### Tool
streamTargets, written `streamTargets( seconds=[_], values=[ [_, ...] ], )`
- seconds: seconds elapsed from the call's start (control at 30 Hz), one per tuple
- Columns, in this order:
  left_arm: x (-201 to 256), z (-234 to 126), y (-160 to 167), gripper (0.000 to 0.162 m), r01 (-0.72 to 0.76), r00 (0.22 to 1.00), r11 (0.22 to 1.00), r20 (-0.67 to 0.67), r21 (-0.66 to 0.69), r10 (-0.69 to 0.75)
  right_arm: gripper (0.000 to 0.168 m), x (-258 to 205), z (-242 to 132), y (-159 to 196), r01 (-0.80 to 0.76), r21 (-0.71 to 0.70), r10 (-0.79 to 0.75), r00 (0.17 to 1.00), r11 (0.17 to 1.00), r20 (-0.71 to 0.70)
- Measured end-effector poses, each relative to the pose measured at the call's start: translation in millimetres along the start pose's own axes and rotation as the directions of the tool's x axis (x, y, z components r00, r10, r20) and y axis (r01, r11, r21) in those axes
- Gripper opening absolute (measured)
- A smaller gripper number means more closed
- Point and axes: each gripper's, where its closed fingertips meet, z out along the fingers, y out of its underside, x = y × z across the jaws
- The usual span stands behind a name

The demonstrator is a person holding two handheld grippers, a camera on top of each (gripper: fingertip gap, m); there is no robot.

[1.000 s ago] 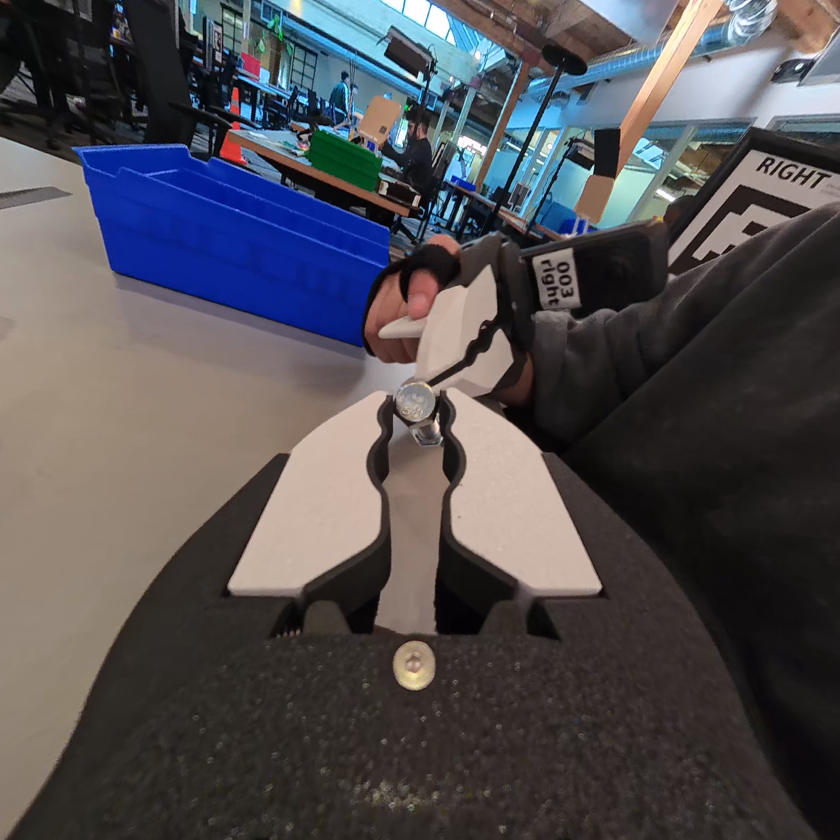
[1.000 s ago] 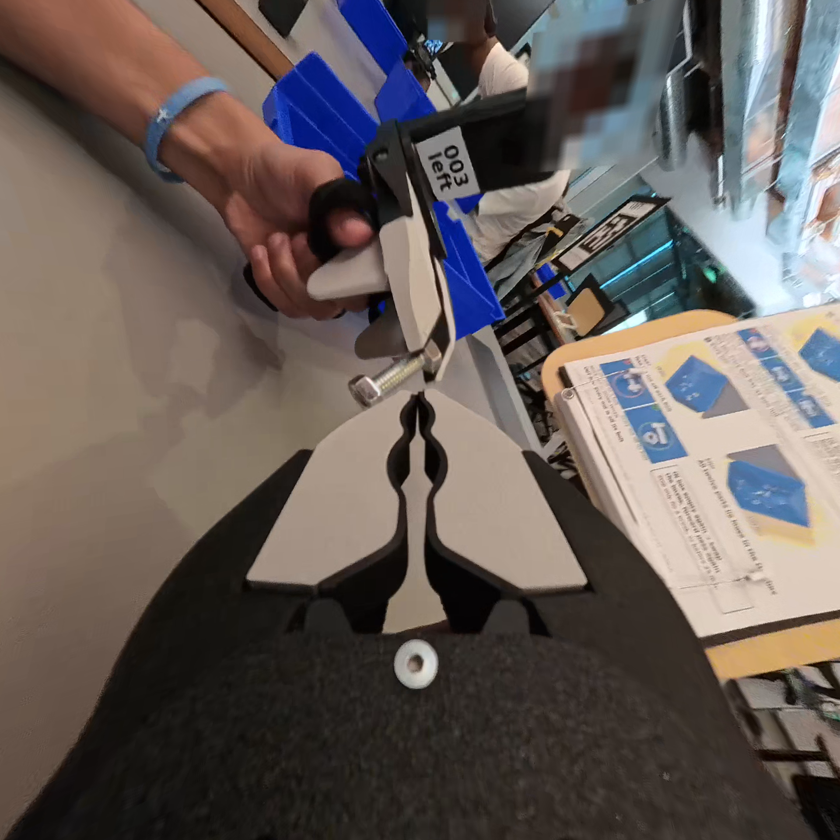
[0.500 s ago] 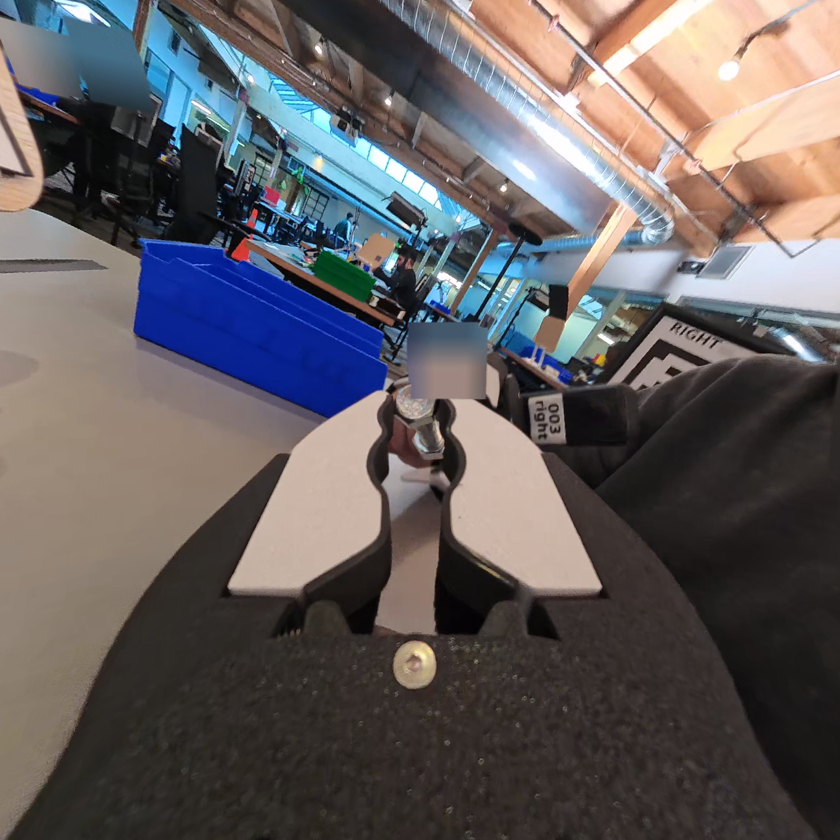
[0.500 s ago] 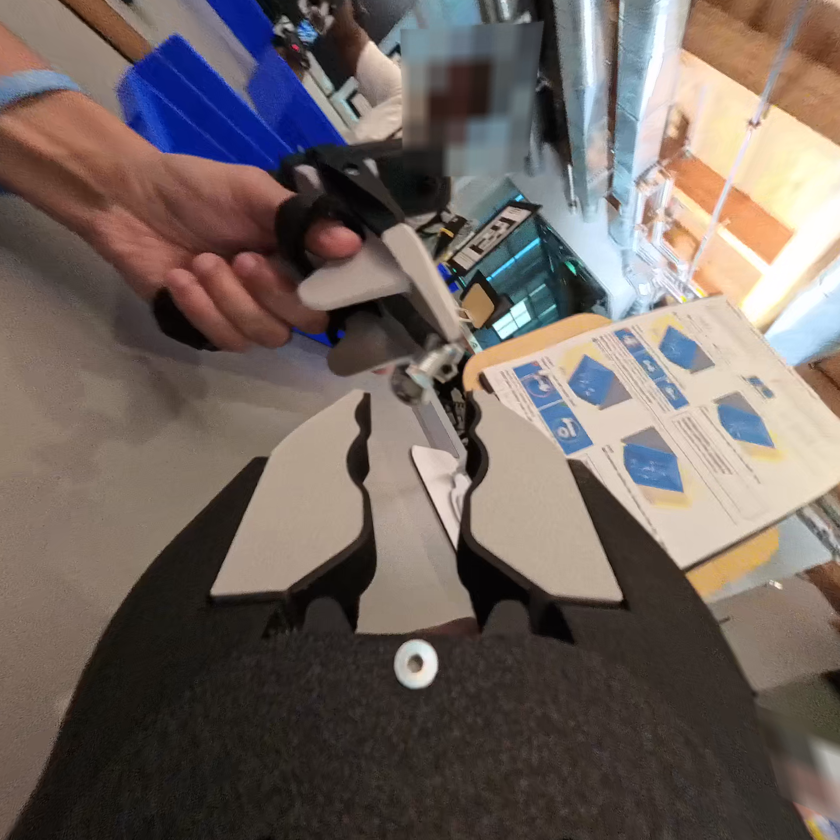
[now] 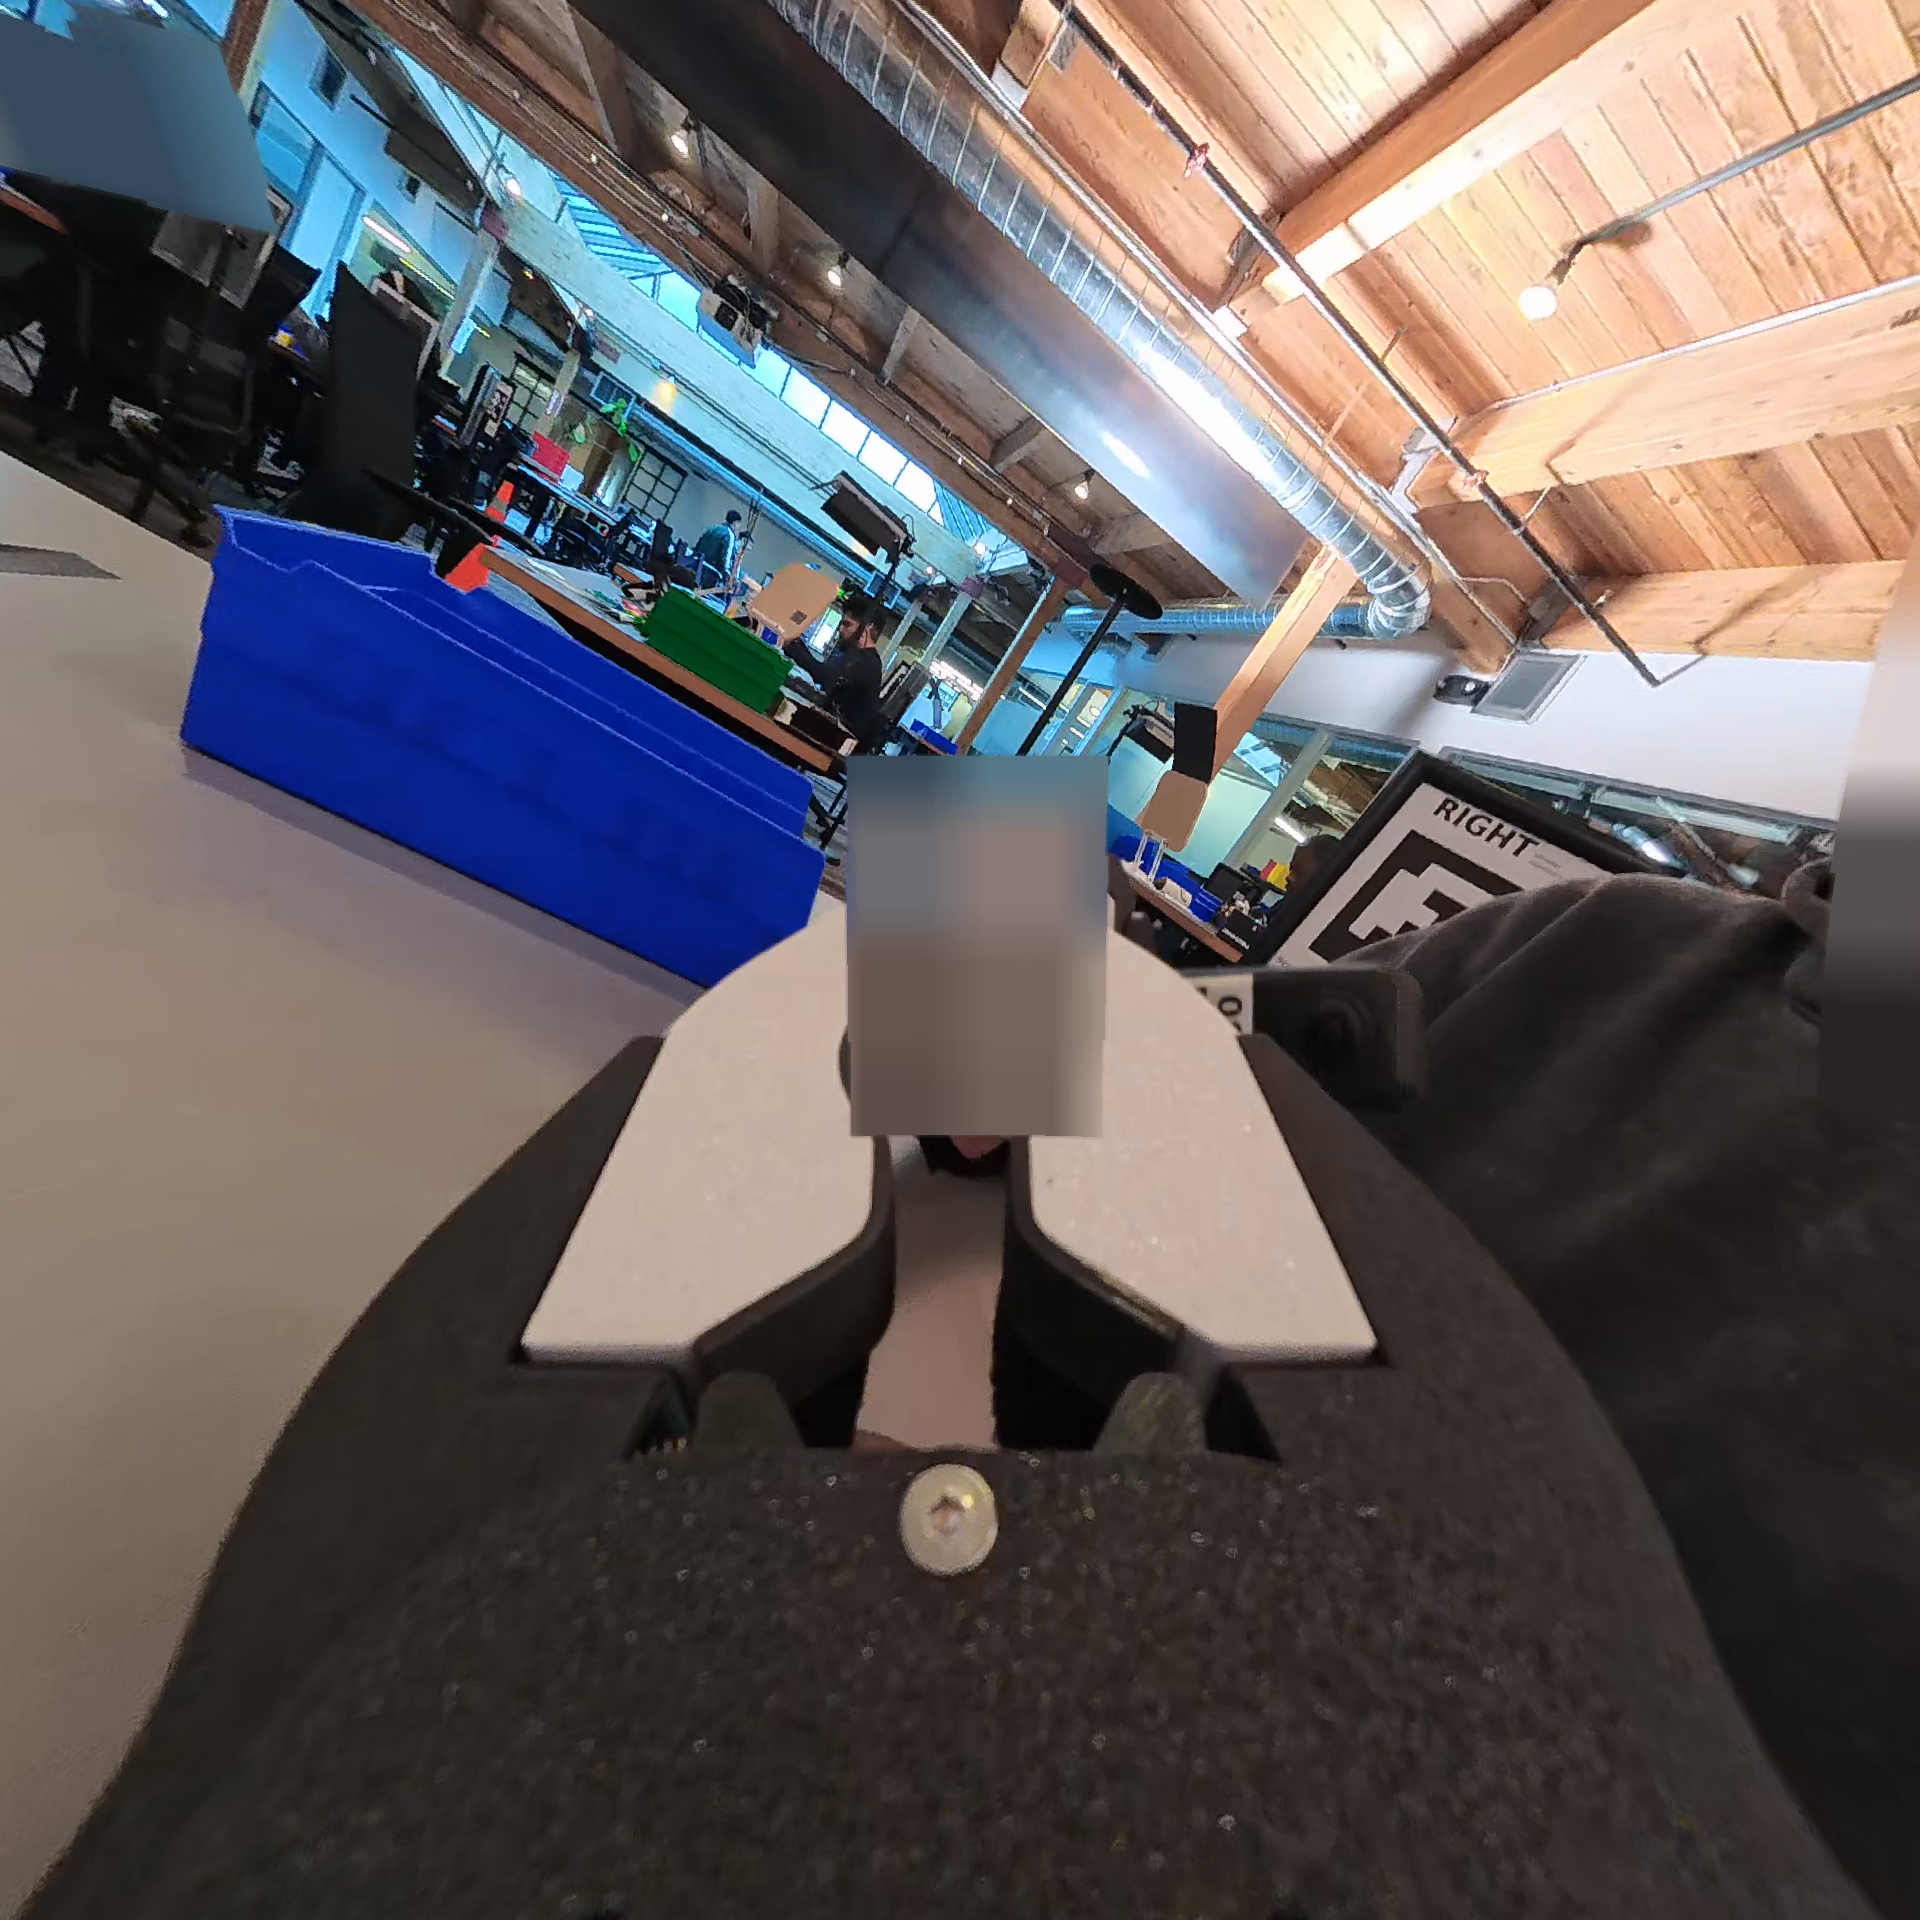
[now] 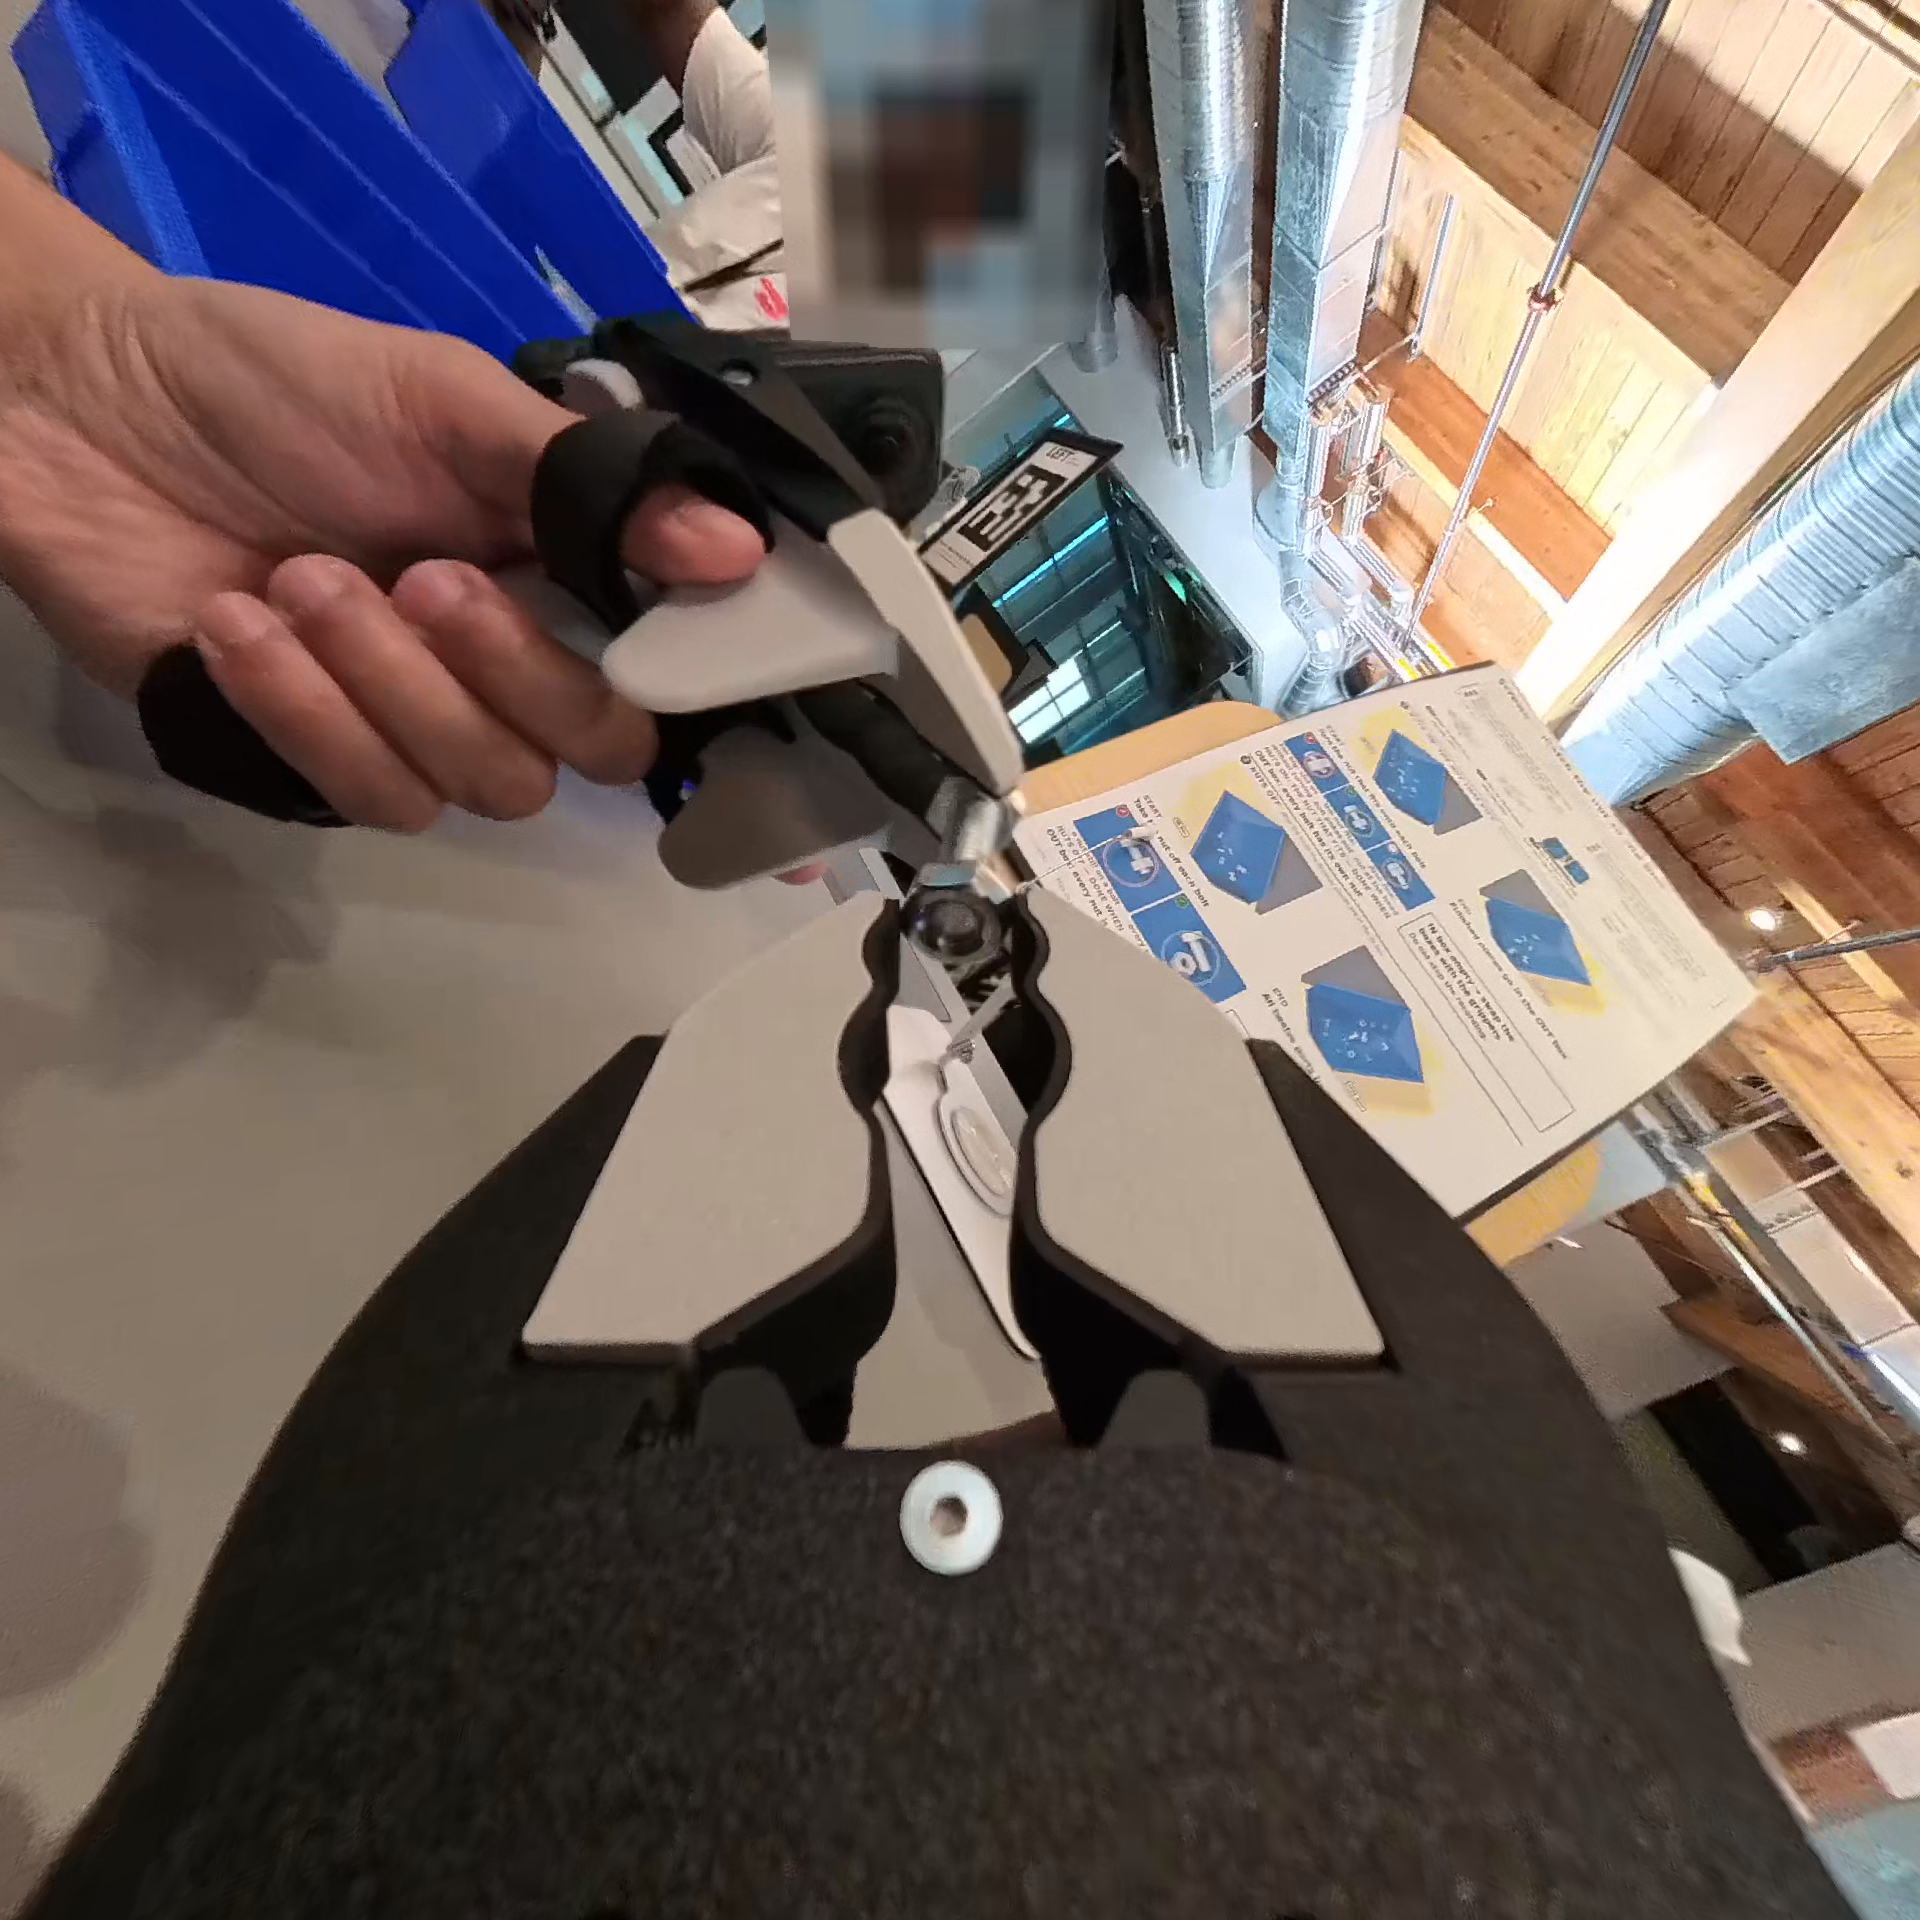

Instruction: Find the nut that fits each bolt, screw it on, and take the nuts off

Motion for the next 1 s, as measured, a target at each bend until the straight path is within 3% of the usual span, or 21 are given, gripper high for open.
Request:
streamTargets(
  seconds=[0.2, 0.27, 0.33, 0.43, 0.5, 0.6, 0.63, 0.7, 0.77, 0.83, 0.87, 0.93, 1.0],
  values=[
    [1, -2, 12, 0.018, -0.097, 0.994, 0.987, 0.031, -0.132, 0.102, 0.02, -5, -5, 5, -0.188, 0.015, 0.182, 0.967, 0.982, 0.178],
    [0, -2, 17, 0.018, -0.164, 0.982, 0.968, 0.062, -0.191, 0.179, 0.02, -9, -6, 9, -0.322, -0.011, 0.311, 0.905, 0.947, 0.291],
    [1, -1, 21, 0.018, -0.217, 0.967, 0.948, 0.078, -0.234, 0.241, 0.019, -9, -9, 9, -0.483, -0.056, 0.463, 0.789, 0.874, 0.403],
    [3, 0, 24, 0.018, -0.282, 0.944, 0.919, 0.091, -0.276, 0.317, 0.019, -11, -13, 4, -0.711, -0.18, 0.67, 0.502, 0.68, 0.547],
    [2, 0, 30, 0.018, -0.327, 0.921, 0.886, 0.099, -0.33, 0.376, 0.019, -12, -16, 3, -0.806, -0.314, 0.762, 0.239, 0.501, 0.602],
    [-10, 2, 48, 0.017, -0.401, 0.852, 0.792, 0.13, -0.461, 0.507, 0.019, -10, -17, 4, -0.841, -0.508, 0.807, -0.164, 0.186, 0.567],
    [-16, 3, 54, 0.017, -0.421, 0.819, 0.754, 0.146, -0.505, 0.555, 0.019, -11, -16, 7, -0.821, -0.563, 0.81, -0.266, 0.094, 0.523],
    [-18, 4, 58, 0.017, -0.432, 0.804, 0.738, 0.149, -0.519, 0.575, 0.019, -13, -20, 8, -0.779, -0.626, 0.779, -0.379, 0.022, 0.5],
    [-19, 4, 54, 0.017, -0.421, 0.813, 0.753, 0.158, -0.505, 0.561, 0.019, -13, -20, 10, -0.782, -0.623, 0.795, -0.355, 0.036, 0.492],
    [-17, 3, 52, 0.017, -0.407, 0.83, 0.771, 0.154, -0.49, 0.536, 0.023, -15, -22, 9, -0.783, -0.613, 0.804, -0.293, 0.109, 0.518],
    [-17, 2, 51, 0.017, -0.399, 0.838, 0.782, 0.156, -0.479, 0.523, 0.033, -16, -24, 8, -0.781, -0.602, 0.805, -0.244, 0.167, 0.541],
    [-16, 1, 50, 0.017, -0.381, 0.855, 0.798, 0.151, -0.467, 0.496, 0.045, -12, -25, 13, -0.777, -0.532, 0.821, -0.037, 0.335, 0.57],
    [-14, 1, 48, 0.017, -0.36, 0.876, 0.819, 0.14, -0.446, 0.462, 0.053, -3, -24, 19, -0.683, -0.404, 0.74, 0.305, 0.609, 0.599]
  ],
)
